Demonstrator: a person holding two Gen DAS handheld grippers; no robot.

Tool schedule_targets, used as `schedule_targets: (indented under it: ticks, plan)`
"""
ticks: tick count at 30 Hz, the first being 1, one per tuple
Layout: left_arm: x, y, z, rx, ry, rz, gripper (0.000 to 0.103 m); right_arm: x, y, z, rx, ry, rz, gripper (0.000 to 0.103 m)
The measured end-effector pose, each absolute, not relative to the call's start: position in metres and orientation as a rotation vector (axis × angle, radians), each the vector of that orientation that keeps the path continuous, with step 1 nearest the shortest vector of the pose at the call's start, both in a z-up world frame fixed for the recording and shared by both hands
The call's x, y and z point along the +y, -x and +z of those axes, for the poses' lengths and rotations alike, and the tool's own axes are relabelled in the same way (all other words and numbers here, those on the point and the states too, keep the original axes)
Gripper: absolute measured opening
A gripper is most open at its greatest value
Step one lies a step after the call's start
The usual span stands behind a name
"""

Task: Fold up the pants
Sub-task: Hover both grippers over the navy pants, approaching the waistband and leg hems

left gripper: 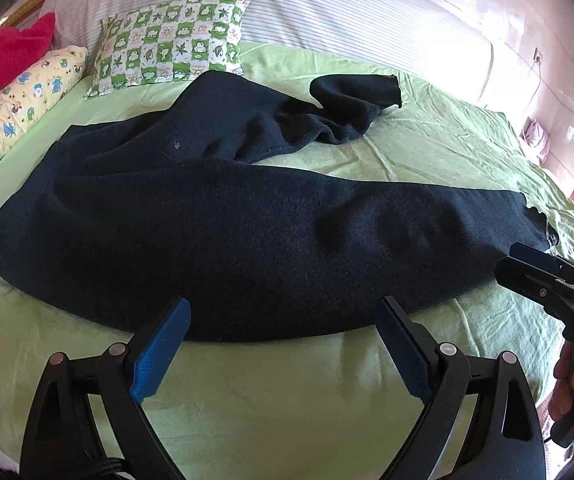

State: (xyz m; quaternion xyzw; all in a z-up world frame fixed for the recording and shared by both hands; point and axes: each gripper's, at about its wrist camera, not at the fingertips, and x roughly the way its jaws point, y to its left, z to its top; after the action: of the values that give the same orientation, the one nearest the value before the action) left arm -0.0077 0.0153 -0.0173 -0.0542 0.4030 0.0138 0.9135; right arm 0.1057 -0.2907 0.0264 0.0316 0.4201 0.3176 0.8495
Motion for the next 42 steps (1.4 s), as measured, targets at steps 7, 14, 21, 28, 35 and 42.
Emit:
schedule_targets:
  ticks: [7, 14, 21, 28, 35, 42]
  plan:
    - [0.0152, 0.0075, -0.0174, 0.833, 0.116, 0.027, 0.094, -0.2895, -0.1052, 0.0276, 0.881, -0.066, 0.669, 0.089]
    - [0.0141, 0.0062, -0.0177, 0.835, 0.113, 0.026, 0.094, -0.2899, -0.1037, 0.0294, 0.879, -0.066, 0.669, 0.089]
    - [0.0127, 0.007, -0.0184, 0.833, 0.11, 0.023, 0.094, -0.2897, -0.1038, 0.0291, 0.878, -0.066, 0.668, 0.089]
    - [0.0122, 0.0081, -0.0178, 0.832, 0.107, 0.017, 0.094, -0.2901, -0.103, 0.0299, 0.877, -0.069, 0.67, 0.089]
    - [0.0122, 0.0068, -0.0201, 0.841, 0.11, 0.012, 0.094, -0.2898, -0.1024, 0.0311, 0.875, -0.076, 0.669, 0.089]
    - [0.011, 0.0035, -0.0233, 0.856, 0.112, 0.0, 0.094, -0.292, -0.1032, 0.0322, 0.877, -0.082, 0.667, 0.089]
